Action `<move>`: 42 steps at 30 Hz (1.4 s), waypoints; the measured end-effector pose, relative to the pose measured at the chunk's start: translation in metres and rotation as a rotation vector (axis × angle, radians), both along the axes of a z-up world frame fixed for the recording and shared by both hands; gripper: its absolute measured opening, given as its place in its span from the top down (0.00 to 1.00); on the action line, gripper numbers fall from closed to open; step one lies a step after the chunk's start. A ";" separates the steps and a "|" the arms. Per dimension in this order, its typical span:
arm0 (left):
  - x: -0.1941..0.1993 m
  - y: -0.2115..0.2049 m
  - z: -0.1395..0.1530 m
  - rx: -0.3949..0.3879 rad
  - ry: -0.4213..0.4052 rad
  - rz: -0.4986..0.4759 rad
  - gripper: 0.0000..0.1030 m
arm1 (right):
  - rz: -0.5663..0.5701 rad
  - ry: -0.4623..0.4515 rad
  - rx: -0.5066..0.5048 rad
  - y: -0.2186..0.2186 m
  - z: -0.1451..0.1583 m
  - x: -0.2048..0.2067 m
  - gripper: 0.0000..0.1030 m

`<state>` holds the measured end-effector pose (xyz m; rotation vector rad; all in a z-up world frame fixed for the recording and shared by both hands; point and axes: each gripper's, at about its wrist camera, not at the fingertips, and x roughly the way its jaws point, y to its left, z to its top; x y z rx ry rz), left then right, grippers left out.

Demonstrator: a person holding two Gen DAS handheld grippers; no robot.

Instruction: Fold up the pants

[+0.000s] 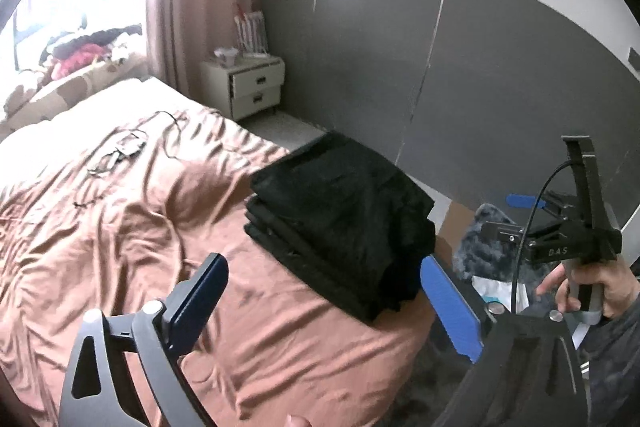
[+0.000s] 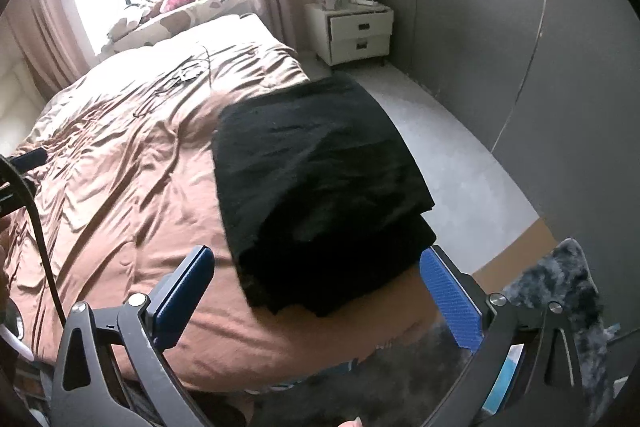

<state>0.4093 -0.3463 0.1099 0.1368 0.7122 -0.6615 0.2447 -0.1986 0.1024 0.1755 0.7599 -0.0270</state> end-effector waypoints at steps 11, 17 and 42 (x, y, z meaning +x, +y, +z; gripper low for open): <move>-0.074 0.063 0.033 -0.028 -0.072 0.053 0.02 | 0.014 -0.045 -0.041 0.042 0.019 -0.062 0.00; -0.112 0.097 0.044 -0.051 -0.106 0.074 0.02 | 0.020 -0.074 -0.050 0.059 0.033 -0.093 0.00; -0.249 0.235 0.042 -0.094 -0.220 0.221 0.00 | 0.133 -0.178 -0.038 0.162 0.033 -0.203 0.00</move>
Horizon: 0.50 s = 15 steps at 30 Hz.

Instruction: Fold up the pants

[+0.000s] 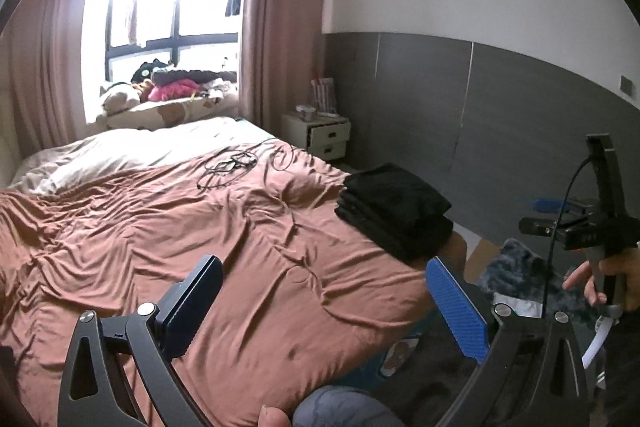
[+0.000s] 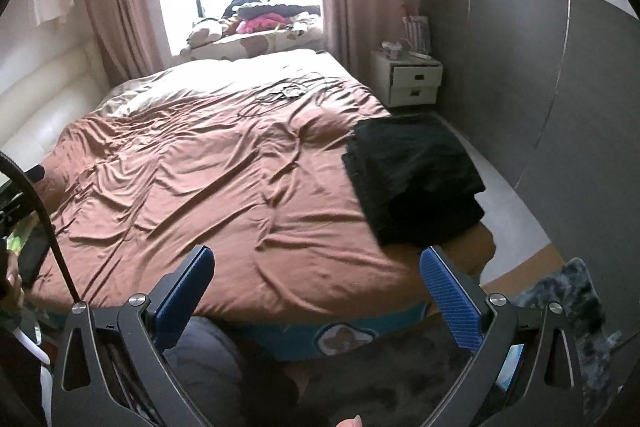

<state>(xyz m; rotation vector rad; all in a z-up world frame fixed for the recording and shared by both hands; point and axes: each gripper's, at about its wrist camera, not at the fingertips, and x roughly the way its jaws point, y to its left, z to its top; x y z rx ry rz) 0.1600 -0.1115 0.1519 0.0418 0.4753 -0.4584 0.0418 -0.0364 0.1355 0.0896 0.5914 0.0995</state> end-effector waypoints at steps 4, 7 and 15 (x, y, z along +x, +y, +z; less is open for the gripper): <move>-0.017 0.019 -0.006 -0.014 -0.005 0.015 0.01 | 0.034 -0.021 0.001 0.018 -0.009 -0.015 0.00; -0.031 0.035 -0.009 -0.021 -0.017 0.037 0.00 | 0.042 -0.029 0.009 0.028 -0.019 -0.026 0.00; -0.080 0.061 -0.029 -0.012 -0.073 0.114 0.00 | 0.045 -0.077 0.055 0.051 -0.042 -0.063 0.00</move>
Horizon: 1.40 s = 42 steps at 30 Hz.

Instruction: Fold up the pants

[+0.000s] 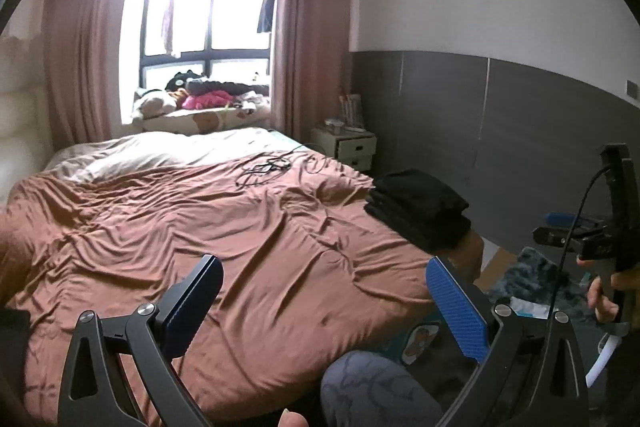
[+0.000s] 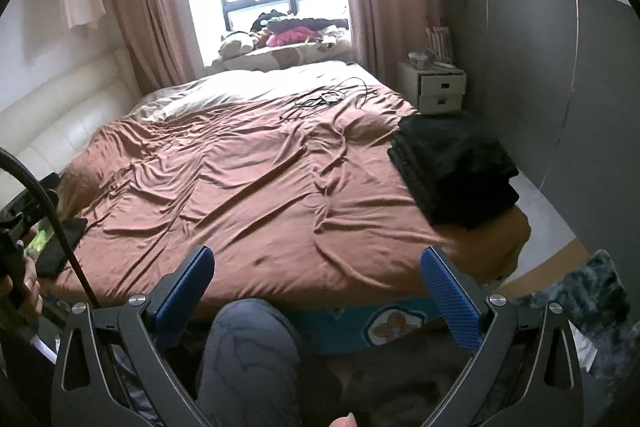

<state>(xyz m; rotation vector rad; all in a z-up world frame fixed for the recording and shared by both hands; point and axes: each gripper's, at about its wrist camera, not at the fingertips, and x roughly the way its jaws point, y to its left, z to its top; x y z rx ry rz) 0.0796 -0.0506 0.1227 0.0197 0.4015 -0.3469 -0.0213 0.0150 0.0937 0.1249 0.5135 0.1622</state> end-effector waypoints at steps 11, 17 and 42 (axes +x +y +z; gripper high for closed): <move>-0.037 0.015 -0.033 0.008 -0.007 0.086 0.00 | 0.012 -0.052 0.017 0.021 -0.022 -0.034 0.00; -0.051 0.008 -0.050 0.023 -0.014 0.082 0.00 | -0.012 -0.069 -0.008 0.037 -0.041 -0.040 0.00; -0.060 0.022 -0.095 -0.049 0.038 0.118 0.01 | -0.041 -0.060 -0.015 0.072 -0.094 -0.055 0.00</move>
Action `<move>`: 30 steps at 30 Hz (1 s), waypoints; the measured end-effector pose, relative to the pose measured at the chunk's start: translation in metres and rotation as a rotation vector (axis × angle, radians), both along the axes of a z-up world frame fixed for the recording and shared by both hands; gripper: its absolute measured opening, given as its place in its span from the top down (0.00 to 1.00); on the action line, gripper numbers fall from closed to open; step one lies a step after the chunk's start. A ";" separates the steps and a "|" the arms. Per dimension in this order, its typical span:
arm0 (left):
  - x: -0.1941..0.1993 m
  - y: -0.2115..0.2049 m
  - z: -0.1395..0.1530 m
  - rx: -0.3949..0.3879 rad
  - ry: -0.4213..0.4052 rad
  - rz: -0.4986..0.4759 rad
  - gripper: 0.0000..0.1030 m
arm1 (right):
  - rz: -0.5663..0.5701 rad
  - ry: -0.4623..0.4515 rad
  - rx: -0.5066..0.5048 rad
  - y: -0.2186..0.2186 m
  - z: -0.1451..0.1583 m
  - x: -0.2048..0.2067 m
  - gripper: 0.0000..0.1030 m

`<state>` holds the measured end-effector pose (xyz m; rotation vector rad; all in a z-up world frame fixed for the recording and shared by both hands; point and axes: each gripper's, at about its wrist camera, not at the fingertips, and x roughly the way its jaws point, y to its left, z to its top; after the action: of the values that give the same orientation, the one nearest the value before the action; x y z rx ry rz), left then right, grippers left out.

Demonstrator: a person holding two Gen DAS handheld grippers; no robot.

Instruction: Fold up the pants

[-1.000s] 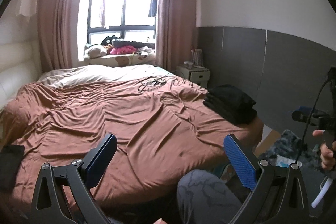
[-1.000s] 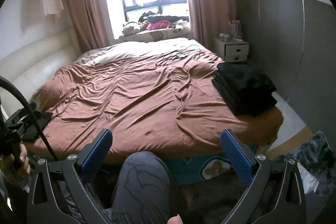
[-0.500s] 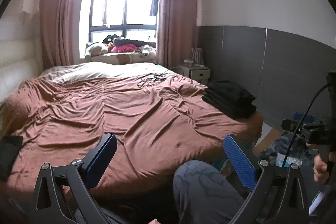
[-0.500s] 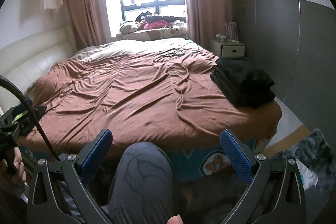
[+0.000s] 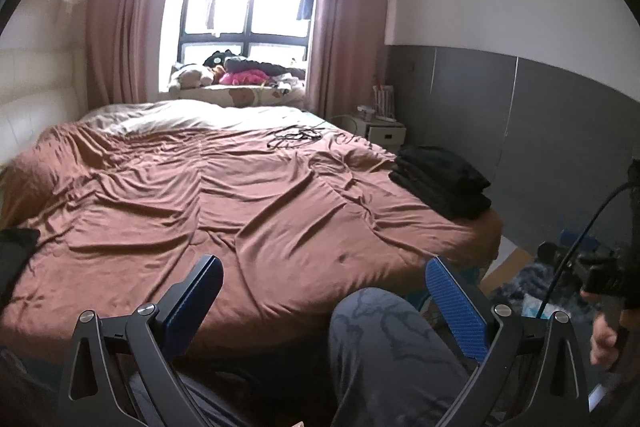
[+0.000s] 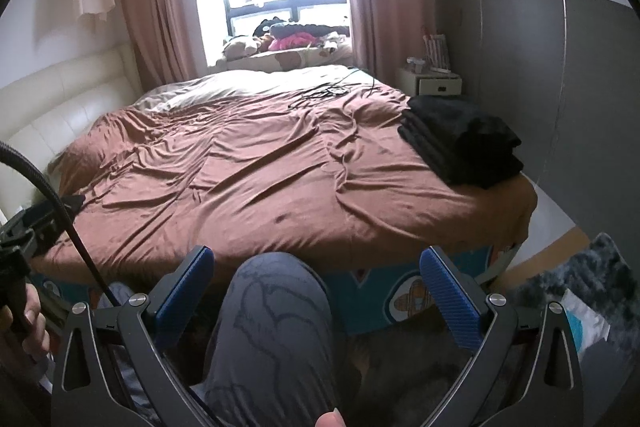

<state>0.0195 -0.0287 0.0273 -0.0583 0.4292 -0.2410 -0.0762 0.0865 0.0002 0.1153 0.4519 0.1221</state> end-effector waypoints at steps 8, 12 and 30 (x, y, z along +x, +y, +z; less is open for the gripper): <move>0.000 -0.002 -0.004 0.009 0.003 0.002 0.01 | -0.005 0.008 -0.003 0.000 0.003 -0.001 0.00; -0.002 -0.001 -0.004 0.015 -0.003 0.004 0.00 | -0.005 0.011 -0.004 -0.001 0.003 -0.001 0.00; -0.006 0.002 0.001 -0.006 -0.018 -0.001 0.00 | -0.019 0.011 -0.003 -0.011 0.002 -0.005 0.00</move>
<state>0.0131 -0.0271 0.0287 -0.0619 0.4103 -0.2442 -0.0810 0.0753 0.0019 0.1176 0.4620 0.1020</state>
